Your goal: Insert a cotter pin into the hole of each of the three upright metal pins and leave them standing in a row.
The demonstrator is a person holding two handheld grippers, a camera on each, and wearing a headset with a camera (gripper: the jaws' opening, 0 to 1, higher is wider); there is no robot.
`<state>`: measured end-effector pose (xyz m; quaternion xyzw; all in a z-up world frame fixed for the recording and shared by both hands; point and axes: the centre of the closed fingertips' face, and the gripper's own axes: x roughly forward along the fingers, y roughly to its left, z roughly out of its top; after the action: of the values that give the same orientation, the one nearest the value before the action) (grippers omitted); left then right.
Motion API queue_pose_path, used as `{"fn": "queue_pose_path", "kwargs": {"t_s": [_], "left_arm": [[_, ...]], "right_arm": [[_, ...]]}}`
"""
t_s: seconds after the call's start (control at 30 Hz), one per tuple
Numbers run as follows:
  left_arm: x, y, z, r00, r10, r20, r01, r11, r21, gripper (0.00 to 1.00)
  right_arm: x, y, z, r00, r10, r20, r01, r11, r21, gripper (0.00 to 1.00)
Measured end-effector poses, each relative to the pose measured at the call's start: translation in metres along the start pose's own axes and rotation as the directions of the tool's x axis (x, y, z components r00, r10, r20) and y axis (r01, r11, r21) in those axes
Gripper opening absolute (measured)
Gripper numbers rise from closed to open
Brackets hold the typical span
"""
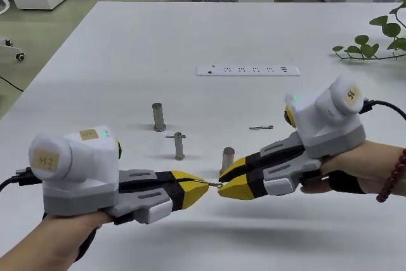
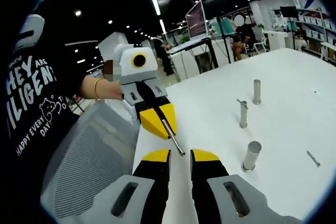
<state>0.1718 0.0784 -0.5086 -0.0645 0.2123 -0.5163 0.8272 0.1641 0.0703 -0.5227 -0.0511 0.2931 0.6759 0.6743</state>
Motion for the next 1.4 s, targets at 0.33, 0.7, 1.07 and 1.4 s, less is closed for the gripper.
{"fn": "queue_pose_path", "kwargs": {"t_s": [0.33,0.7,1.07,1.4], "left_arm": [[-0.001,-0.006,0.001,0.9994,-0.032,0.014,0.032,0.999,-0.026,0.00],[0.000,-0.005,-0.005,0.9995,-0.031,0.002,0.031,0.999,-0.038,0.00],[0.006,-0.003,-0.004,0.9997,-0.020,-0.016,0.020,1.000,-0.006,0.00],[0.010,-0.001,-0.005,0.9999,0.006,-0.015,-0.006,1.000,0.008,0.00]], "right_arm": [[0.004,0.006,0.000,0.9995,0.029,-0.009,-0.030,1.000,-0.005,0.01],[0.002,0.004,-0.006,0.9940,0.005,-0.109,-0.020,0.990,-0.140,0.00],[0.000,-0.004,-0.006,0.9816,-0.054,-0.183,0.004,0.965,-0.263,0.00],[-0.010,-0.018,-0.012,0.9677,-0.109,-0.227,0.036,0.952,-0.304,0.00]]}}
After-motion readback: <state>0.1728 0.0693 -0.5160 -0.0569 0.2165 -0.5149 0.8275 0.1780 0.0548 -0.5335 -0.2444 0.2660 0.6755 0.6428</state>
